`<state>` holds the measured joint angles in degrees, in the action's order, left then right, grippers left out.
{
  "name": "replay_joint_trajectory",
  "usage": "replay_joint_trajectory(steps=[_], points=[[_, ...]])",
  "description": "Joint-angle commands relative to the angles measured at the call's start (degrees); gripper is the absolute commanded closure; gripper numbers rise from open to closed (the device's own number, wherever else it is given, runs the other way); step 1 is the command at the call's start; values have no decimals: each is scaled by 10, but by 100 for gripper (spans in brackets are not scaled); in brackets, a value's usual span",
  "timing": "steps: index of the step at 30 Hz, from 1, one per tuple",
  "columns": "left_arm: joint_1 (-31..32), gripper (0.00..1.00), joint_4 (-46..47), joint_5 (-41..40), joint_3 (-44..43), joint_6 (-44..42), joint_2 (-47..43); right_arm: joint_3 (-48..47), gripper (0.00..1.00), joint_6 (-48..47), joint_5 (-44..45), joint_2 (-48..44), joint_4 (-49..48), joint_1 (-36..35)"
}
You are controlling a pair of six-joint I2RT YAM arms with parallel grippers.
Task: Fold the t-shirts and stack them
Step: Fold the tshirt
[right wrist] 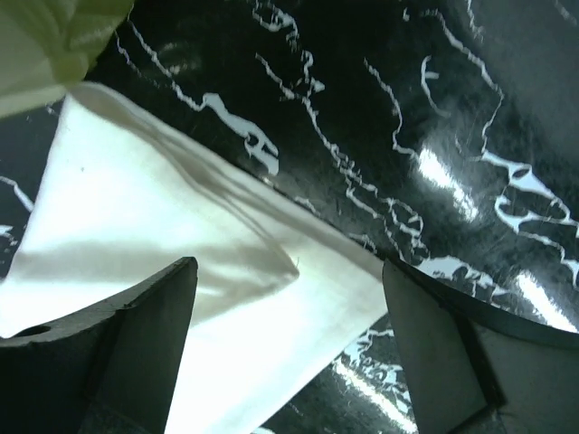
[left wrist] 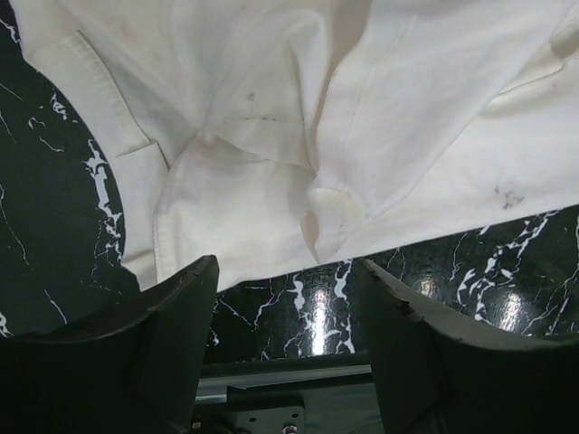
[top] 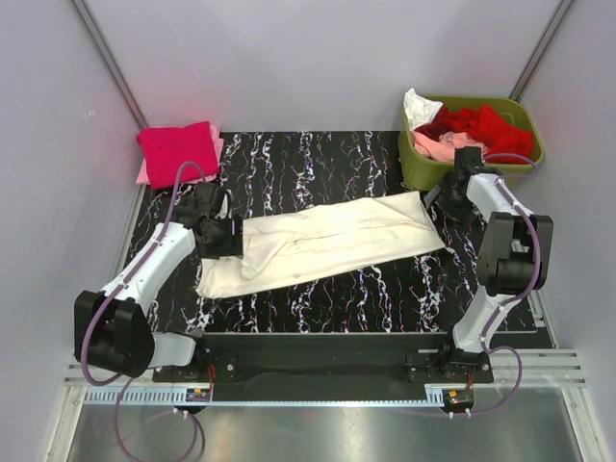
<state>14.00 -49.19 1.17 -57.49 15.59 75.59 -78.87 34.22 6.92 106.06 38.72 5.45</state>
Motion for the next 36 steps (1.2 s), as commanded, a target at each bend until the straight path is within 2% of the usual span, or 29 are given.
replay_joint_trajectory(steps=[1, 5, 8, 15, 19, 21, 24, 25, 27, 28, 29, 30, 31, 32, 33, 34, 35, 36], points=[[2, 33, 23, -19, 1, 34, -19, 24, 11, 20, -22, -73, -47, -5], [3, 33, 66, -18, 20, 70, -9, 70, 16, 10, -66, -116, -103, -32], [2, 34, 93, -15, 35, 94, 18, 65, 18, -17, -102, -95, -127, -81], [3, 37, 143, -15, 64, 136, 93, -14, 22, -57, -139, 46, -77, -120], [3, 37, 157, -27, 47, 138, 189, -20, 25, -68, -140, 113, -43, -141], [2, 37, 147, -45, -7, 128, 261, -1, 25, -68, -132, 111, -35, -150], [2, 38, 105, -75, -134, 111, 366, 64, 26, -50, -131, 65, -27, -183], [2, 38, 79, -78, -218, 105, 393, 99, 26, -43, -128, 24, -18, -195], [-3, 38, 40, -79, -321, 94, 483, 139, 26, -15, -135, -27, 6, -252], [-4, 38, 1, -78, -441, 88, 517, 177, 25, 3, -156, -85, 17, -278], [-5, 38, -26, -70, -514, 83, 555, 193, 25, 36, -178, -117, 25, -351], [-5, 38, -55, -58, -594, 75, 637, 205, 25, 55, -203, -149, 26, -392], [-5, 38, -103, -35, -769, 65, 679, 209, 24, 71, -254, -205, 24, -443], [-3, 37, -121, -8, -857, 59, 718, 198, 22, 82, -272, -225, 28, -483], [-2, 35, -123, 63, -926, 53, 762, 182, 22, 91, -285, -243, 47, -537], [-1, 33, -79, 95, -964, 52, 758, 147, 20, 88, -295, -281, 57, -549], [3, 29, -34, 141, -933, 51, 737, 130, 16, 79, -295, -298, 78, -552], [6, 10, 21, 153, -881, 52, 658, 113, 14, 72, -274, -330, 86, -549]])
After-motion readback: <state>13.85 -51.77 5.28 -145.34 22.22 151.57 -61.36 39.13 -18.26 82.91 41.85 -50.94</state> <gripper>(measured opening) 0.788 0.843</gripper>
